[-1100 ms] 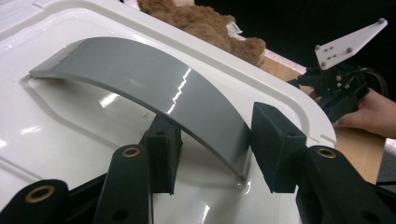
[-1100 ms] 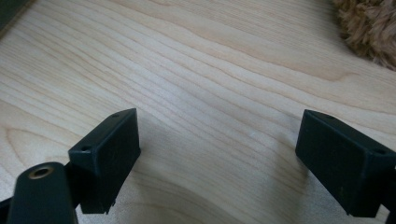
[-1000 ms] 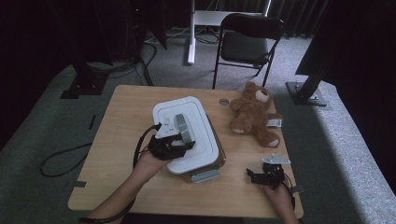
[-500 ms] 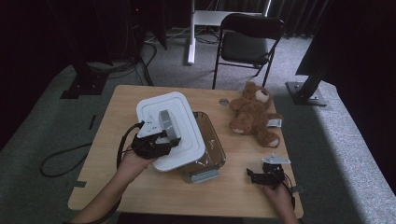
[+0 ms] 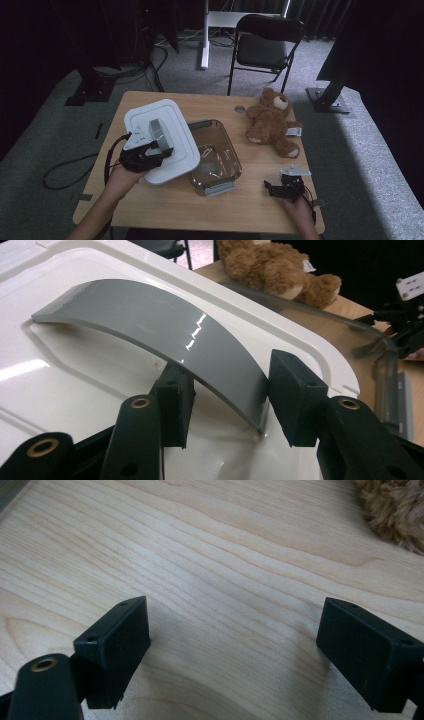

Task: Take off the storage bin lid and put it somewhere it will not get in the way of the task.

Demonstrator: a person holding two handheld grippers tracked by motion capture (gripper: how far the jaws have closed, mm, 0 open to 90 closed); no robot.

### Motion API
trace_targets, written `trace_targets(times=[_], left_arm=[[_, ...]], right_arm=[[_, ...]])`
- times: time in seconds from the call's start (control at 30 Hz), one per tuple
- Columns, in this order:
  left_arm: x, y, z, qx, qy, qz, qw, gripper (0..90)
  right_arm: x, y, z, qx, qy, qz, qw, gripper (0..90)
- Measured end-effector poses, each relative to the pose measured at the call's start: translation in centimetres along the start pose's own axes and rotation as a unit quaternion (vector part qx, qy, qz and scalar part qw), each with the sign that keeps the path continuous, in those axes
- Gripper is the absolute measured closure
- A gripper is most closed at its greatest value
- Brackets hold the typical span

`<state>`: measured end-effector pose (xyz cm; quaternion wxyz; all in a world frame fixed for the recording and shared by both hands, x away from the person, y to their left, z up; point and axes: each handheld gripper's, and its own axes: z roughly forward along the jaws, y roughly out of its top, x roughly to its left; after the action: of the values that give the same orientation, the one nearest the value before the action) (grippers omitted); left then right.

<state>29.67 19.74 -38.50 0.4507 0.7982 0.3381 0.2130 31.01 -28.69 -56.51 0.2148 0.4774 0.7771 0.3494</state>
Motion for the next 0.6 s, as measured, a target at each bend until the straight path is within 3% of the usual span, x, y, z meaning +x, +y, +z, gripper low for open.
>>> trace_targets(times=[0.3,0.4,0.6], left_arm=[[0.9,-1.8,-0.9,0.01,0.017,0.004,0.9998,55.0],[1.3,-2.6,-1.1,0.01,0.026,-0.001,0.9996,55.0],[2.3,-4.4,-1.2,0.016,0.023,-0.018,0.9994,55.0]], right_arm=[[0.0,0.0,0.0,0.0,0.0,0.001,1.0,12.8],[0.0,0.0,0.0,0.0,0.0,0.0,1.0,12.8],[0.0,0.0,0.0,0.0,-0.001,0.001,1.0,12.8]])
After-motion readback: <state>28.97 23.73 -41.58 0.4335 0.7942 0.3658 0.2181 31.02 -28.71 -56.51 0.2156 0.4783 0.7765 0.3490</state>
